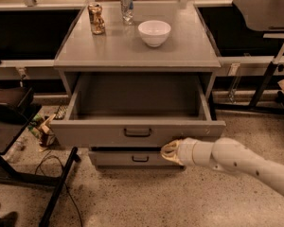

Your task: Close top drawer

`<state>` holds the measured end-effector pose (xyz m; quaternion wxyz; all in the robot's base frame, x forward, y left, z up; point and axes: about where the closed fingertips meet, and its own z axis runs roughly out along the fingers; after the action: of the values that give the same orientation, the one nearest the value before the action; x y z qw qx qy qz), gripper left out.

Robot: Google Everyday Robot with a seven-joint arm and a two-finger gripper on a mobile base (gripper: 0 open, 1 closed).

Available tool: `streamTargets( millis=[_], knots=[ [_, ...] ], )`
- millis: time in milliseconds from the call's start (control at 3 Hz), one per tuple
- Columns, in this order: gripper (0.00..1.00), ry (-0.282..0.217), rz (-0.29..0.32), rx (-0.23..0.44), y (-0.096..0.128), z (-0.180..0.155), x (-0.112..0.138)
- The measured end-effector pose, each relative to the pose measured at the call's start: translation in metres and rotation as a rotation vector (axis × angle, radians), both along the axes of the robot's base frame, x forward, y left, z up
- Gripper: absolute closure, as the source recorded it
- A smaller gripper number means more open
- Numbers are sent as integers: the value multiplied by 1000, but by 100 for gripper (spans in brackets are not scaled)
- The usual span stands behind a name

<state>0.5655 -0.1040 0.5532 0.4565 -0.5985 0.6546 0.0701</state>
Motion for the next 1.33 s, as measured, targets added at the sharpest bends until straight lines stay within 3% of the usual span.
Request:
streamTargets(
  millis=[333,1333],
  knots=[
    [100,-7,9,2,3,2,6],
    [100,-99,60,27,29,36,99]
  ],
)
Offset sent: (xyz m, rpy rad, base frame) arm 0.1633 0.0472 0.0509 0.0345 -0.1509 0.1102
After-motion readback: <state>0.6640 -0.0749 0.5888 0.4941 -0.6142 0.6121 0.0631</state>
